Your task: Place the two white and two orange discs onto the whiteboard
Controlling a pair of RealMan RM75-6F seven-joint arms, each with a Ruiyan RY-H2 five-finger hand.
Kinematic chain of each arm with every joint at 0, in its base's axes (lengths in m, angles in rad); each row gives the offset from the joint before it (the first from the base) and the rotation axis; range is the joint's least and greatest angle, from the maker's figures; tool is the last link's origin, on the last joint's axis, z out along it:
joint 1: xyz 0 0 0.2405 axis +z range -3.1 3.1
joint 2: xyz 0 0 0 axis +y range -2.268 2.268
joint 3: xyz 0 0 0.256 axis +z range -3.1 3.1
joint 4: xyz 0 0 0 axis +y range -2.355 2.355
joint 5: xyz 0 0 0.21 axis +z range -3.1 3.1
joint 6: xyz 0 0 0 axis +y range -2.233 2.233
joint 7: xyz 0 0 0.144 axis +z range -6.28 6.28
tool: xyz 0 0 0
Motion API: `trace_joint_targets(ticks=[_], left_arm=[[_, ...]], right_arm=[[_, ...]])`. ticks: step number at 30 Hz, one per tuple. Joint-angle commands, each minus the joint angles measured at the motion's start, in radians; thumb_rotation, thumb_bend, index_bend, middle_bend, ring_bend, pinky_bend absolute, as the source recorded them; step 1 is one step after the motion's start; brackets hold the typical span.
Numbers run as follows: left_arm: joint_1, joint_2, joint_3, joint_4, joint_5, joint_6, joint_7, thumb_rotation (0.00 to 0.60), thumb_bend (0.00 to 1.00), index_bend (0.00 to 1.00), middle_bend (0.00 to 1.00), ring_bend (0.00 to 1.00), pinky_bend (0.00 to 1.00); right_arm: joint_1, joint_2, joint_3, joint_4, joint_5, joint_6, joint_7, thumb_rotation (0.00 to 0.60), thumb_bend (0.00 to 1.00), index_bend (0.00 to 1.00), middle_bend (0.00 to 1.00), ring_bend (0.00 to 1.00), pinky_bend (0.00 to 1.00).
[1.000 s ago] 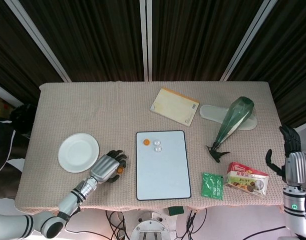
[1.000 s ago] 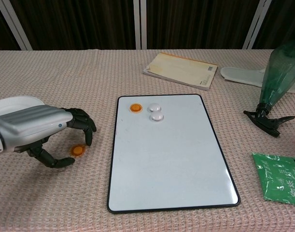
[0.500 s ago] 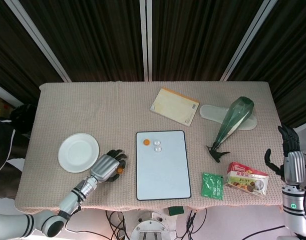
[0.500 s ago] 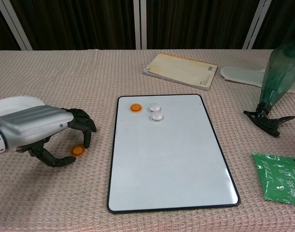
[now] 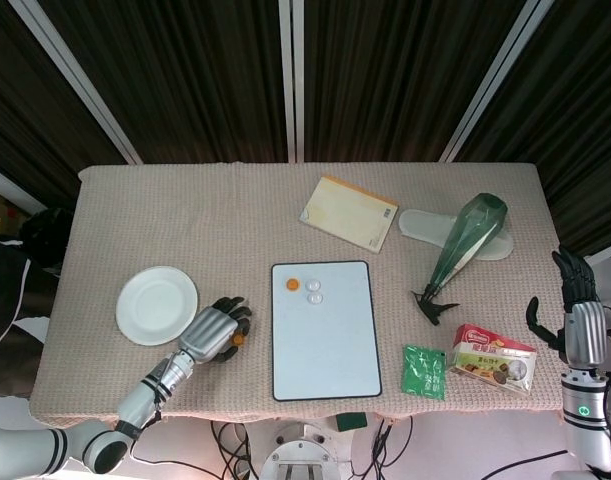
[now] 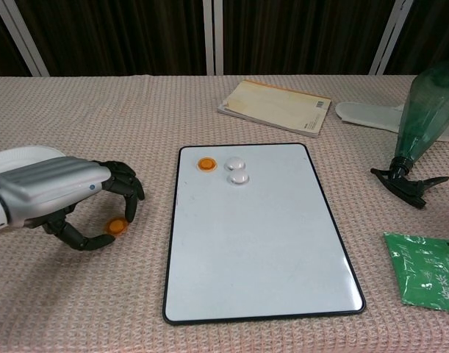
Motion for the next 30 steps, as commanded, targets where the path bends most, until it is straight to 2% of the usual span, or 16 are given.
trace_joint_targets(ticks=[1, 7, 13, 20, 30], left_arm=[[-0.002, 0.000, -0.002, -0.002, 0.003, -0.001, 0.002, 0.600, 0.32, 0.49, 0.24, 0.10, 0.17], [-0.028, 0.001, -0.032, -0.024, 0.018, -0.004, 0.019, 0.600, 0.31, 0.49, 0.24, 0.10, 0.17], [-0.099, -0.029, -0.100, -0.012, 0.022, -0.048, 0.031, 0.600, 0.32, 0.50, 0.24, 0.10, 0.17], [-0.214, -0.121, -0.187, 0.112, 0.003, -0.133, 0.011, 0.600, 0.32, 0.51, 0.22, 0.10, 0.17], [-0.319, -0.227, -0.247, 0.302, -0.039, -0.206, -0.056, 0.600, 0.32, 0.51, 0.20, 0.09, 0.17]], right_arm=[[0.000, 0.000, 0.000, 0.001, 0.000, 0.000, 0.001, 0.600, 0.59, 0.08, 0.01, 0.00, 0.00], [0.000, 0.000, 0.000, 0.001, -0.001, 0.002, 0.000, 0.600, 0.59, 0.08, 0.01, 0.00, 0.00], [-0.001, -0.004, -0.001, 0.006, 0.003, -0.002, 0.003, 0.600, 0.59, 0.08, 0.01, 0.00, 0.00], [-0.004, 0.001, 0.003, 0.003, 0.006, 0.004, -0.001, 0.600, 0.59, 0.08, 0.01, 0.00, 0.00], [-0.001, 0.000, 0.006, 0.006, 0.017, -0.013, -0.001, 0.600, 0.59, 0.08, 0.01, 0.00, 0.00]])
